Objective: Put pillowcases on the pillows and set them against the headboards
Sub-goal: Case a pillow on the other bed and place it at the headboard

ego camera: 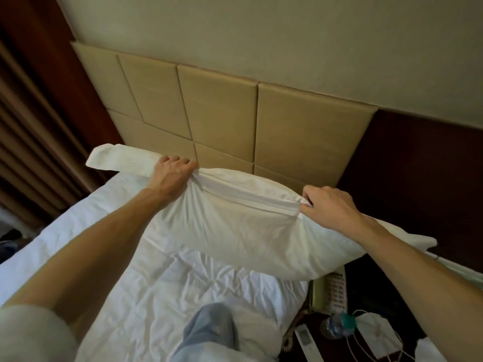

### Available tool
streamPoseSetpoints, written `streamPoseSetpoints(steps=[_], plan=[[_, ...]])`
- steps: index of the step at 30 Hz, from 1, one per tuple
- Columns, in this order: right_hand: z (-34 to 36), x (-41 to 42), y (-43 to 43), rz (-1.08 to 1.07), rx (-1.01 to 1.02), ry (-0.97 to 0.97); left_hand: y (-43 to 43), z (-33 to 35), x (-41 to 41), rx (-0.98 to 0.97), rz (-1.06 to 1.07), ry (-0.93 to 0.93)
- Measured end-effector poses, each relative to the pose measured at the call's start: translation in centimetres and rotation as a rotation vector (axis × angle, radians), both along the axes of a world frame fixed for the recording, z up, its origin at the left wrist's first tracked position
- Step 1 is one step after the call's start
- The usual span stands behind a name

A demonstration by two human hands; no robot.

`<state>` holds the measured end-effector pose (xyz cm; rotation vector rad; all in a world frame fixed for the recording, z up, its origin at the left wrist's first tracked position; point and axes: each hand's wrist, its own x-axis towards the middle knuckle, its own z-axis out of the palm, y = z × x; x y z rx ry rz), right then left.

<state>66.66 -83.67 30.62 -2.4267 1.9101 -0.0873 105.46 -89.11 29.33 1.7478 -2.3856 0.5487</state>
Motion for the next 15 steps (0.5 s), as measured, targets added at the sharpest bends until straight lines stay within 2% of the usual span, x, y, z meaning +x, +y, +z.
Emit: streamPoseSetpoints(steps=[15], plan=[[-8.1, 1.7, -10.8, -0.248, 0.15, 0.225, -22.0, -11.2, -2.8, 0.355, -0.269, -0.073]])
